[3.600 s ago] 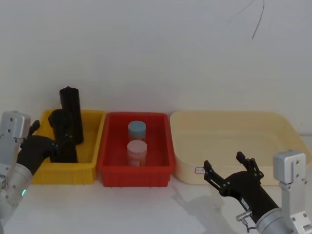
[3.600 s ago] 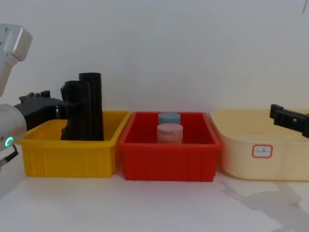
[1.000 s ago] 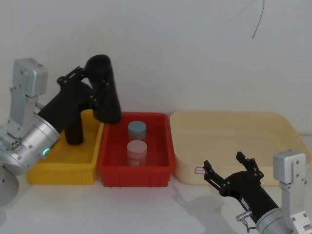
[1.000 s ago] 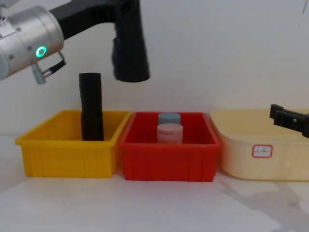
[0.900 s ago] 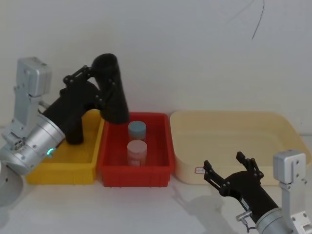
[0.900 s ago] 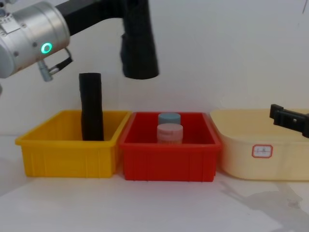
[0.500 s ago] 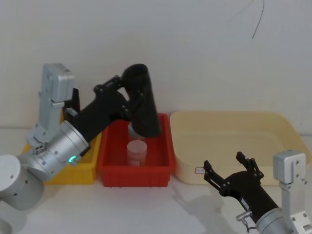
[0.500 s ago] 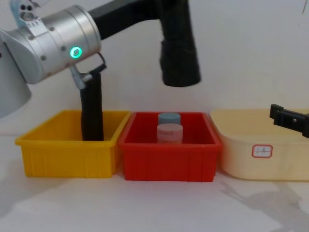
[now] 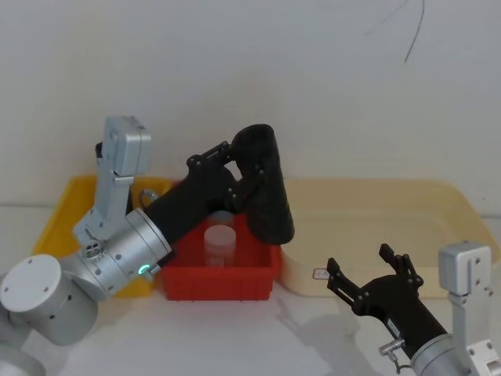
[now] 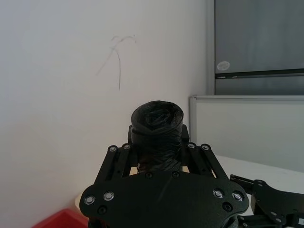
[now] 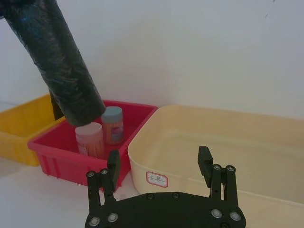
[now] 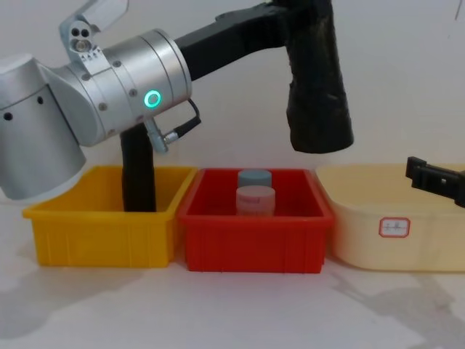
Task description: Pick up the garbage bag with the one hand and transfer it to the other hand.
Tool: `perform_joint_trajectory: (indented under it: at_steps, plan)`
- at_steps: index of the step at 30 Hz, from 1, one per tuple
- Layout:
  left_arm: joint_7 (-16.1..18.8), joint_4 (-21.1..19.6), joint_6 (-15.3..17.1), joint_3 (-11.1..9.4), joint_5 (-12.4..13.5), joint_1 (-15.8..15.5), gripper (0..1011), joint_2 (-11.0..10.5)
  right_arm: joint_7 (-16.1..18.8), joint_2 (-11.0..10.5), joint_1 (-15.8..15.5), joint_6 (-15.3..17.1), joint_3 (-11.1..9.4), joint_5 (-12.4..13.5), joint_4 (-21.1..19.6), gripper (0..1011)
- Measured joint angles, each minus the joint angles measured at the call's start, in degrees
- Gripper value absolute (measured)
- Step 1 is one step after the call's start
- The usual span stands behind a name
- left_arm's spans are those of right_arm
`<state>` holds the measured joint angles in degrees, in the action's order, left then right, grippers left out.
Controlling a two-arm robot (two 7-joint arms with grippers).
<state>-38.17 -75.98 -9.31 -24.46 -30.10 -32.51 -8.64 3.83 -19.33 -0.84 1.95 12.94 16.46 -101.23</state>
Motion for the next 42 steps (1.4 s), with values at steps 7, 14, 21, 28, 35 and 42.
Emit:
perform_joint_trajectory:
  at_steps: [7, 14, 21, 28, 35, 42]
  plan:
    - [0.0, 0.6, 0.1, -0.5, -0.5, -0.1, 446, 0.1, 0.0, 0.0, 0.0, 0.0, 0.0, 0.0, 0.0, 1001]
    - [0.0, 1.1, 0.2, -0.9, -1.0, -0.3, 446, 0.1, 0.0, 0.0, 0.0, 0.0, 0.0, 0.0, 0.0, 1001]
    - [0.0, 1.3, 0.3, -1.1, -1.2, -0.3, 446, 0.1, 1.1, -0.7, 0.2, 0.1, 0.3, -0.4, -0.6, 1001]
    - [0.0, 1.4, 0.3, -1.2, -1.3, -0.4, 446, 0.1, 3.5, -2.1, 1.3, 0.7, 1.6, -1.7, -1.7, 1001]
    - [0.1, 1.5, 0.3, -1.3, -1.4, -0.4, 446, 0.1, 6.1, -3.4, 3.3, 1.8, 4.0, -4.0, -2.6, 1001]
    - [0.1, 1.5, 0.3, -1.3, -1.4, -0.4, 446, 0.1, 8.3, -3.6, 5.9, 3.5, 6.7, -6.6, -2.8, 1001]
